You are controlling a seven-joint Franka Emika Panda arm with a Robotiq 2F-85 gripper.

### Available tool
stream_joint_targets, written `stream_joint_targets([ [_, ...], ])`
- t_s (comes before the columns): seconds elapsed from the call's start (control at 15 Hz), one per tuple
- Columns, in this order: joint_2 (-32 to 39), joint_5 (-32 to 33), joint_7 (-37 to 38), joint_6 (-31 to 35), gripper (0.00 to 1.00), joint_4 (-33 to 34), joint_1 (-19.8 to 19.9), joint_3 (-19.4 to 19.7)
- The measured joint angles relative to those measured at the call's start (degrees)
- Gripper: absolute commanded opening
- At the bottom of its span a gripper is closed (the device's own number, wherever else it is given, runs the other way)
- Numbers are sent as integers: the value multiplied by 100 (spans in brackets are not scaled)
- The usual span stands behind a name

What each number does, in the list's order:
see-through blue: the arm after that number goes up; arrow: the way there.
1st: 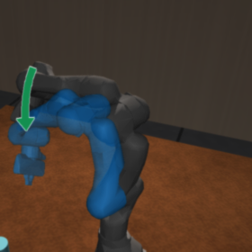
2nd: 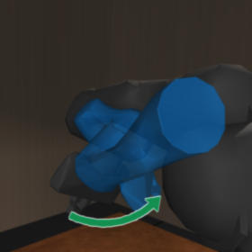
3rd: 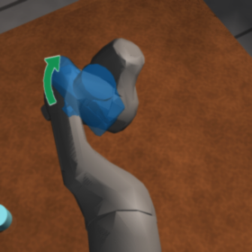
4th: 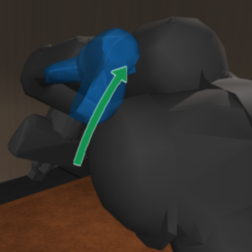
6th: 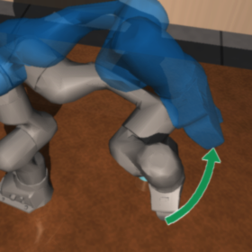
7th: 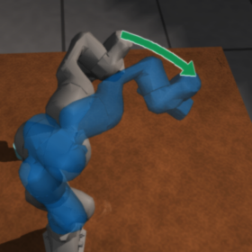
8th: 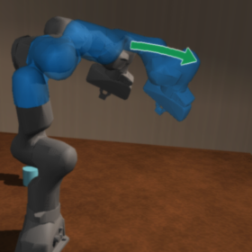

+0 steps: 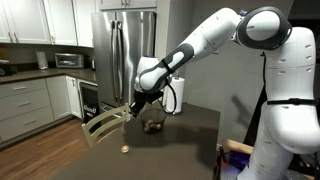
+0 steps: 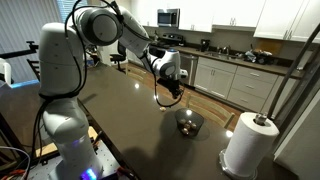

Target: Move the basket to the right, pick up all the objects from the table and put them in the basket

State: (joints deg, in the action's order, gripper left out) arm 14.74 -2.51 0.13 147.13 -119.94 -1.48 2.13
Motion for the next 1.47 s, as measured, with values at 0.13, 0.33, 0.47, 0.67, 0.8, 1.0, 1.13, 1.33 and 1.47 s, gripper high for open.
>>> stream_joint_targets([
  [0.13, -51, 0, 135, 0, 9, -41, 10, 76],
  [0.33, -95, -3, 350, 0, 9, -111, 68, 139],
  [0.47, -106, -5, 486, 0, 9, -161, 85, 190],
  [0.67, -126, -16, 655, 17, 9, -256, 140, 217],
  [0.8, -130, -27, 774, 61, 9, -312, 163, 250],
  [1.0, -140, -48, 928, 188, 9, -408, 226, 283],
  [1.13, -143, -64, 1016, 233, 9, -446, 267, 322],
  [1.33, -150, -154, 1067, 311, 9, -510, 343, 368],
  [1.47, -155, -220, 1076, 384, 8, -554, 387, 397],
])
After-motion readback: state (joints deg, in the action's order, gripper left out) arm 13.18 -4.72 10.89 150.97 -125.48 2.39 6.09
